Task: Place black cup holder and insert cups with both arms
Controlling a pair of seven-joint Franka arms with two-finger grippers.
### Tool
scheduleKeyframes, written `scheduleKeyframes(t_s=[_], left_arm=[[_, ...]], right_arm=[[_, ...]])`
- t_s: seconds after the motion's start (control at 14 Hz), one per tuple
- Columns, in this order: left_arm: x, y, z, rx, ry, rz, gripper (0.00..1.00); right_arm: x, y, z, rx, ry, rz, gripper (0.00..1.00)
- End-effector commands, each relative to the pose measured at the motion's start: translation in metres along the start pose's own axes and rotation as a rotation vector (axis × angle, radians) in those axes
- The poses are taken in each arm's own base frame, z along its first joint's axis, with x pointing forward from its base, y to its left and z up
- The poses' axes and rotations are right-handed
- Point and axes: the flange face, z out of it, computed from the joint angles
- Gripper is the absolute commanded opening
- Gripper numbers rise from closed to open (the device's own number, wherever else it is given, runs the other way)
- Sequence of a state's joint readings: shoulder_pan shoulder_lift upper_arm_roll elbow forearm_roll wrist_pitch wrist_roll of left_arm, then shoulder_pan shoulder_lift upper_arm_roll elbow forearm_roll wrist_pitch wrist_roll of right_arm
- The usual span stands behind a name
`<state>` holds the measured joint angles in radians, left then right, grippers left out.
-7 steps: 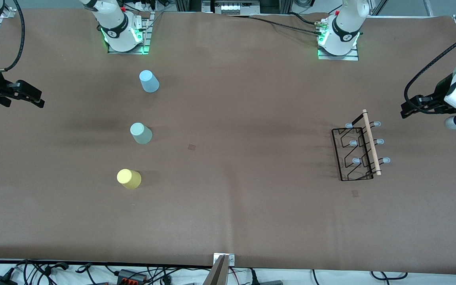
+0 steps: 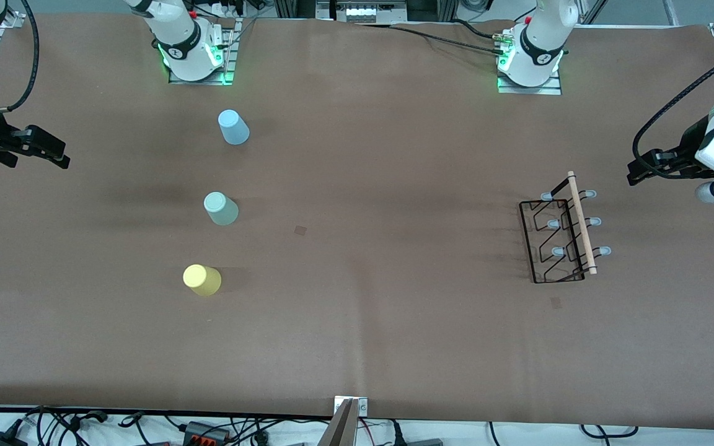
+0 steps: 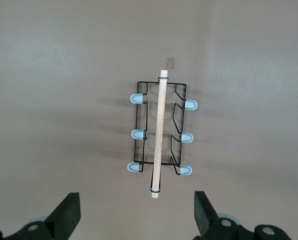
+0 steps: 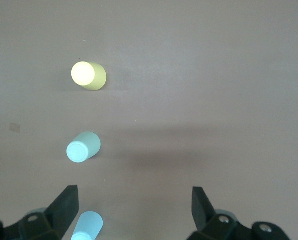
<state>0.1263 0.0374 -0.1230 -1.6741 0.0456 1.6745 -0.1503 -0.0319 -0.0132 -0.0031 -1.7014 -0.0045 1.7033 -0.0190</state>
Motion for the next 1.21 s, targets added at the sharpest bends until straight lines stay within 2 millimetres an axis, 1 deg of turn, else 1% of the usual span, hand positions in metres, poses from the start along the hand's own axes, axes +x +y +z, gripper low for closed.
scheduleKeyframes(t_s=[0.0, 0.5, 0.57, 0.64, 0.79, 0.86, 1.0, 1.07, 1.14], left_arm=[[0.003, 0.002, -0.004, -0.011, 0.006, -0.003, 1.0], [0.003, 0.002, -0.005, -0.011, 0.008, -0.003, 1.0], [0.004, 0.004, -0.002, -0.01, 0.004, 0.002, 1.0], [0.008, 0.005, 0.008, -0.009, -0.013, 0.006, 1.0], [0.01, 0.004, 0.014, -0.009, -0.022, 0.005, 1.0], [0.014, 0.004, 0.027, -0.01, -0.039, 0.004, 1.0], [0.026, 0.005, 0.061, -0.014, -0.043, 0.033, 1.0], [0.031, 0.007, 0.083, -0.018, -0.03, 0.064, 1.0], [0.032, 0.005, 0.11, -0.022, -0.015, 0.072, 1.0]], right_arm=[[-0.005, -0.005, 0.001, -0.002, -0.006, -0.019, 1.0], [-0.002, -0.005, 0.005, 0.0, -0.007, -0.008, 1.0], [-0.002, -0.006, 0.004, 0.0, -0.006, -0.008, 1.0], [-0.003, -0.005, 0.005, 0.0, -0.007, -0.008, 1.0], [-0.002, -0.006, 0.005, 0.0, -0.009, -0.008, 1.0], [-0.002, -0.006, 0.005, 0.0, -0.009, -0.008, 1.0], [-0.002, -0.006, 0.006, 0.0, -0.01, -0.008, 1.0], [-0.001, -0.006, 0.009, 0.0, -0.017, -0.008, 1.0], [0.002, -0.006, 0.015, 0.0, -0.027, -0.008, 1.0]])
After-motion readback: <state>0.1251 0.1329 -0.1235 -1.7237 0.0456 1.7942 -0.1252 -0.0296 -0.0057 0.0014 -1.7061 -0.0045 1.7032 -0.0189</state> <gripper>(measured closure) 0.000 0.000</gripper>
